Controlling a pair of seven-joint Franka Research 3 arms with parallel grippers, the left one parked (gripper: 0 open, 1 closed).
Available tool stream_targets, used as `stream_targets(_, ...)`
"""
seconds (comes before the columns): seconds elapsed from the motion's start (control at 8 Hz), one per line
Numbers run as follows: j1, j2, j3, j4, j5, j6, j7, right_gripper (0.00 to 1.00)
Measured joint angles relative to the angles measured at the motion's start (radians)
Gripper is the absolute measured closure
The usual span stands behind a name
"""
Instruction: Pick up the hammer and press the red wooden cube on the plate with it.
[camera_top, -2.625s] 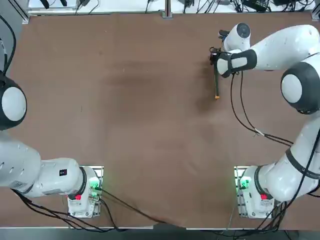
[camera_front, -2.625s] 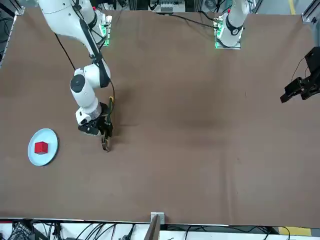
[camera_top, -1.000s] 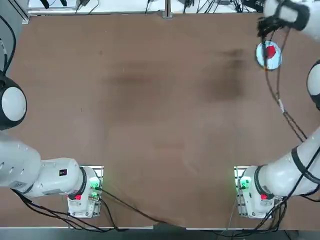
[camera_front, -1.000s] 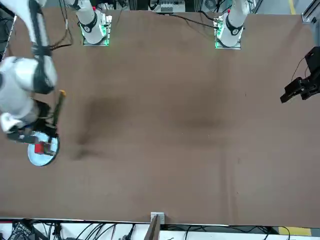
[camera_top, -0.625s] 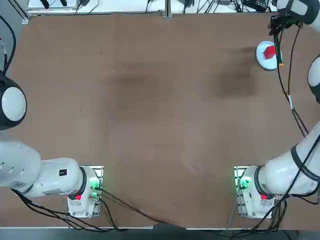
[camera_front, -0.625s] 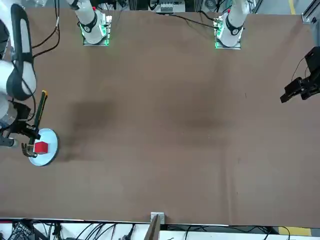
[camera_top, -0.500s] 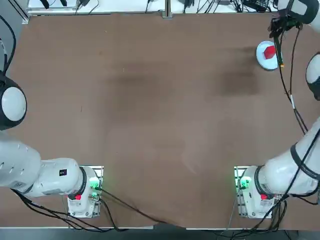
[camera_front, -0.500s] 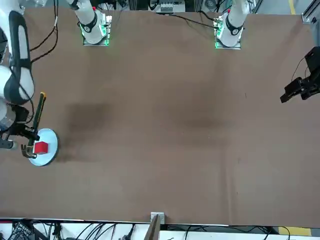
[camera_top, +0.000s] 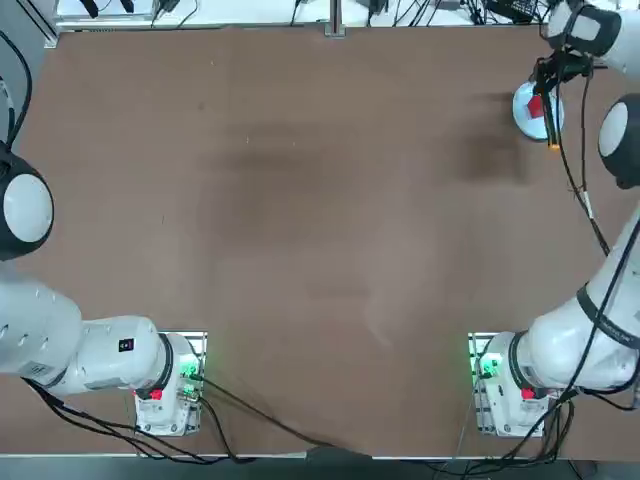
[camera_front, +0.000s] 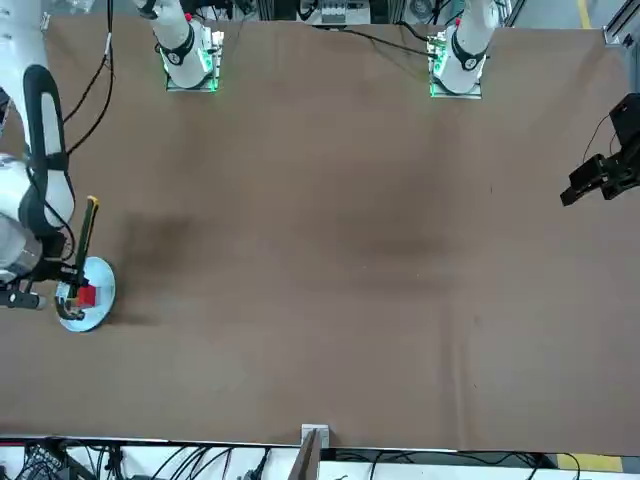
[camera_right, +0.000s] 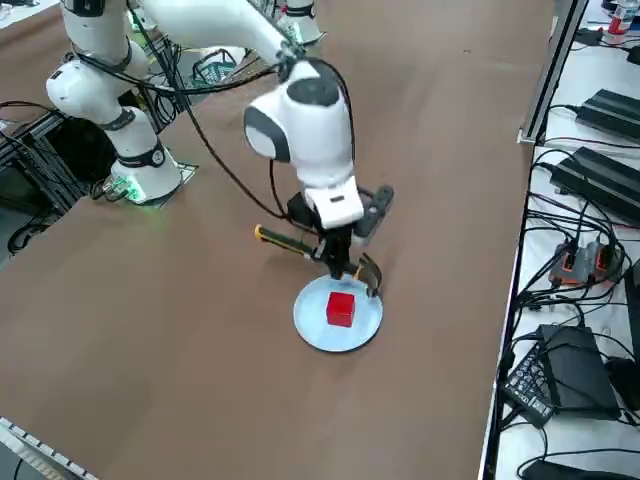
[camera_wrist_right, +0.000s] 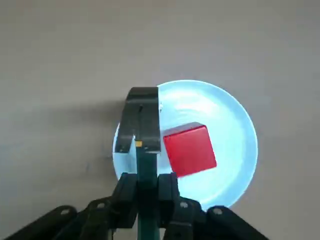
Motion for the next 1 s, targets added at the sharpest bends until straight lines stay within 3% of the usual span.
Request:
stream_targets(0.38,-0.014,0.004,0.000,0.021,0.006,-0.005,-0.023,0.80)
stream_targets(1.0,-0.035,-0.043,-0.001,0.031,0.006,-0.116,-0.054,0.80)
